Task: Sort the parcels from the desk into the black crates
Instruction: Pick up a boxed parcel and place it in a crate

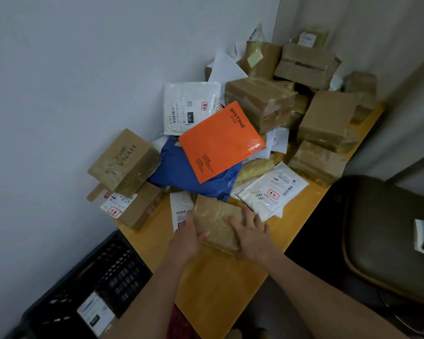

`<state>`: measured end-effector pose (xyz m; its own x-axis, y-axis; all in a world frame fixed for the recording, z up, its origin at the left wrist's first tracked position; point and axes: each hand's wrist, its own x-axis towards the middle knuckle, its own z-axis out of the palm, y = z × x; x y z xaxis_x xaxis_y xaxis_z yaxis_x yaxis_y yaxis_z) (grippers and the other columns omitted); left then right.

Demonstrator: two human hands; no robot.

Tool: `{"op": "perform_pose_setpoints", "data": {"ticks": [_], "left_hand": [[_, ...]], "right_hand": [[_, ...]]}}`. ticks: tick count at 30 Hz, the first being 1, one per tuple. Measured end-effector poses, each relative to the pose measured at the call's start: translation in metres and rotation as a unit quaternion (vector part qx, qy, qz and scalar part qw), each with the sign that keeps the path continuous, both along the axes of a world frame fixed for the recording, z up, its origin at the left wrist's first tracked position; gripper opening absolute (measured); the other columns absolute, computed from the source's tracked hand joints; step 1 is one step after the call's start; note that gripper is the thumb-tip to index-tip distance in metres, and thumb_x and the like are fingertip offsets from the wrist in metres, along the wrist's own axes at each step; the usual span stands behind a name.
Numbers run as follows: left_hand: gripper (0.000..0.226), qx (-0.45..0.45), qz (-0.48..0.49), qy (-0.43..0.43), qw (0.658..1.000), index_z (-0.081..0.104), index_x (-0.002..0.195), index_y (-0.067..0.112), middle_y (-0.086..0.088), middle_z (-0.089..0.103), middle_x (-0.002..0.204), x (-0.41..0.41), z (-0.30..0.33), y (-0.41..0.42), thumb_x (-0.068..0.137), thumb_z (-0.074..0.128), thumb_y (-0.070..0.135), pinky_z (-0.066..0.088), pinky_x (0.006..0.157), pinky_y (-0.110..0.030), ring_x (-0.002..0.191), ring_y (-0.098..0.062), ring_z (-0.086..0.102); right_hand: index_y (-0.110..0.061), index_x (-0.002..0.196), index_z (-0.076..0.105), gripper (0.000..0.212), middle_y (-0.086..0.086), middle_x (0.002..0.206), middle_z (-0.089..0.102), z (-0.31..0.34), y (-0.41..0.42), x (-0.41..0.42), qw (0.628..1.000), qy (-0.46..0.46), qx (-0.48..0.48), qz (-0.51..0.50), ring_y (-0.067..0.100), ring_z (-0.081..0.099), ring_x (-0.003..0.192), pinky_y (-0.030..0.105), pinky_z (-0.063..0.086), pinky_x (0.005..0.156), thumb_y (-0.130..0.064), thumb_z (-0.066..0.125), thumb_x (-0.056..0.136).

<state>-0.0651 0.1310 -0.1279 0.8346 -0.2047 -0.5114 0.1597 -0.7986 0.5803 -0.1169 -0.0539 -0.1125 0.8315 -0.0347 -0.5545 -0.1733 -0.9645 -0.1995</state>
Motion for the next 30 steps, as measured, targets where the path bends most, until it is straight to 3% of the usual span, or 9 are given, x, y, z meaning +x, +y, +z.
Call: {"op": "perform_pose_setpoints", "data": {"ticks": [3, 8, 13, 18, 22, 25, 27, 30], "left_hand": [[0.078, -0.042, 0.038, 0.013, 0.998, 0.017, 0.15, 0.029, -0.008, 0.047, 0.14, -0.008, 0.002, -0.005, 0.09, 0.067, 0.035, 0.047, 0.101, -0.048, 0.122, -0.024, 0.053], [0.073, -0.093, 0.096, 0.004, 0.991, 0.026, 0.147, 0.016, -0.005, 0.048, 0.14, -0.015, 0.015, -0.008, 0.089, 0.07, 0.02, 0.044, 0.105, -0.043, 0.127, -0.022, 0.05], [0.052, -0.128, 0.201, 0.06, 0.969, 0.039, 0.143, 0.014, -0.001, 0.05, 0.133, -0.037, 0.031, -0.006, 0.097, 0.061, 0.022, 0.044, 0.087, -0.03, 0.109, -0.015, 0.05], [0.039, -0.185, 0.387, 0.09, 0.899, 0.05, 0.131, 0.018, -0.003, 0.056, 0.13, -0.04, 0.048, 0.008, 0.1, 0.049, 0.043, 0.046, 0.098, -0.04, 0.115, -0.022, 0.054], [0.05, -0.216, 0.462, 0.084, 0.856, 0.045, 0.142, 0.013, -0.004, 0.053, 0.136, -0.041, 0.056, 0.017, 0.102, 0.043, 0.044, 0.046, 0.101, -0.044, 0.117, -0.025, 0.055], [0.048, -0.243, 0.505, 0.073, 0.825, 0.043, 0.142, 0.017, -0.005, 0.051, 0.139, -0.044, 0.062, 0.019, 0.103, 0.038, 0.046, 0.048, 0.092, -0.042, 0.115, -0.027, 0.055], [0.05, -0.269, 0.527, 0.071, 0.803, 0.042, 0.143, 0.017, -0.006, 0.05, 0.138, -0.047, 0.068, 0.019, 0.104, 0.035, 0.047, 0.048, 0.088, -0.042, 0.116, -0.03, 0.054], [0.058, -0.308, 0.531, 0.097, 0.784, 0.041, 0.146, 0.015, -0.006, 0.05, 0.137, -0.058, 0.076, 0.018, 0.102, 0.036, 0.052, 0.048, 0.091, -0.044, 0.118, -0.031, 0.054]], "right_hand": [[-0.047, 0.143, 0.014, 0.099, 0.005, 0.155, -0.019, -0.006, -0.005, -0.001, 0.999, -0.026, 0.027, -0.001, 0.048, 0.009, 0.145, 0.058, 0.021, 0.118, -0.026, 0.083, 0.074], [-0.042, 0.139, 0.022, 0.092, 0.008, 0.151, -0.005, -0.006, -0.008, 0.007, 0.997, -0.054, 0.059, 0.022, 0.045, 0.026, 0.137, 0.045, 0.042, 0.109, -0.026, 0.084, 0.073], [-0.047, 0.14, 0.024, 0.092, 0.005, 0.145, 0.006, -0.002, -0.03, 0.006, 0.991, -0.038, 0.123, 0.042, 0.037, 0.034, 0.132, 0.042, 0.046, 0.104, -0.024, 0.083, 0.072], [-0.053, 0.14, 0.021, 0.105, -0.004, 0.133, 0.014, 0.006, -0.046, 0.011, 0.969, 0.036, 0.242, -0.02, 0.024, 0.043, 0.121, 0.037, 0.053, 0.095, -0.029, 0.085, 0.062], [-0.051, 0.138, 0.031, 0.088, 0.003, 0.135, 0.023, 0.022, -0.045, 0.019, 0.938, 0.081, 0.333, -0.05, 0.02, 0.04, 0.116, 0.028, 0.045, 0.096, -0.031, 0.084, 0.07], [-0.058, 0.12, 0.042, 0.07, -0.001, 0.133, 0.035, 0.033, -0.043, 0.023, 0.899, 0.118, 0.414, -0.077, 0.017, 0.05, 0.112, 0.03, 0.05, 0.093, -0.035, 0.085, 0.069], [-0.05, 0.121, 0.05, 0.062, 0.004, 0.128, 0.05, 0.044, -0.039, 0.024, 0.84, 0.165, 0.504, -0.117, 0.019, 0.059, 0.099, 0.033, 0.052, 0.087, -0.031, 0.083, 0.073], [-0.041, 0.13, 0.054, 0.071, 0.007, 0.132, 0.057, 0.055, -0.033, 0.029, 0.736, 0.228, 0.608, -0.191, 0.032, 0.067, 0.106, 0.048, 0.049, 0.104, -0.036, 0.087, 0.067]]}}
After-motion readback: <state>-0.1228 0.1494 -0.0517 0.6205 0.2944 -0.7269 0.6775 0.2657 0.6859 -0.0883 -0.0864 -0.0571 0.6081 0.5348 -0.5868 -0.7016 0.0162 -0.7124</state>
